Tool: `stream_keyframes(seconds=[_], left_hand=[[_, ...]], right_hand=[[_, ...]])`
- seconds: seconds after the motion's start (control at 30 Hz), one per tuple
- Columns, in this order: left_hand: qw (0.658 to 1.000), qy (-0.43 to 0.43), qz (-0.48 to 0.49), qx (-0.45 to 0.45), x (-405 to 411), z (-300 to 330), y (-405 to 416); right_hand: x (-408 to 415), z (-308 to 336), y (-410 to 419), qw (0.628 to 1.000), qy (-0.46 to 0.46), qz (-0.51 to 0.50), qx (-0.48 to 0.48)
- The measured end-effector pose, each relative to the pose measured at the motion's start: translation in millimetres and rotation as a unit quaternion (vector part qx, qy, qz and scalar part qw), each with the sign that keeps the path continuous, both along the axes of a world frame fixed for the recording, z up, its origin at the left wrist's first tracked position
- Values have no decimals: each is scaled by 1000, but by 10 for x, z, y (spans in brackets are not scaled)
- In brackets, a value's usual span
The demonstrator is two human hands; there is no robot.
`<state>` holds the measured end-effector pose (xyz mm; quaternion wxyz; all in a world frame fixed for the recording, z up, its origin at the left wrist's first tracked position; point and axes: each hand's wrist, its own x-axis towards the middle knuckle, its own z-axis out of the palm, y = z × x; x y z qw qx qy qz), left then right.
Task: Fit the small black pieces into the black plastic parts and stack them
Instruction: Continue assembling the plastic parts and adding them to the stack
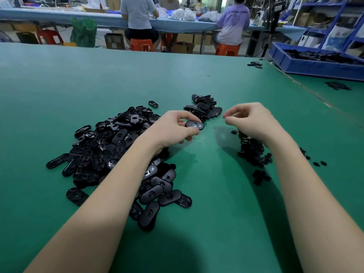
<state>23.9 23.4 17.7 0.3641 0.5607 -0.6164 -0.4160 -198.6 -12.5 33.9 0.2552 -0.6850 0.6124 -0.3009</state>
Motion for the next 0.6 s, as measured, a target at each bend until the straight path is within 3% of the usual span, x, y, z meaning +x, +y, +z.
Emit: stream_keyframes(seconds=[0.1, 0.27, 0.6], left_hand=[[1000, -3, 4, 2, 4, -5, -1], [1000, -4, 0, 3, -21, 6, 20], [998, 47, 7, 52, -44, 21, 19]], right_hand=[[-137, -94, -24, 989, 125, -74, 19], [-138, -186, -53, 973, 207, -98, 24], [-102, -156, -16, 974, 183, -133, 16]])
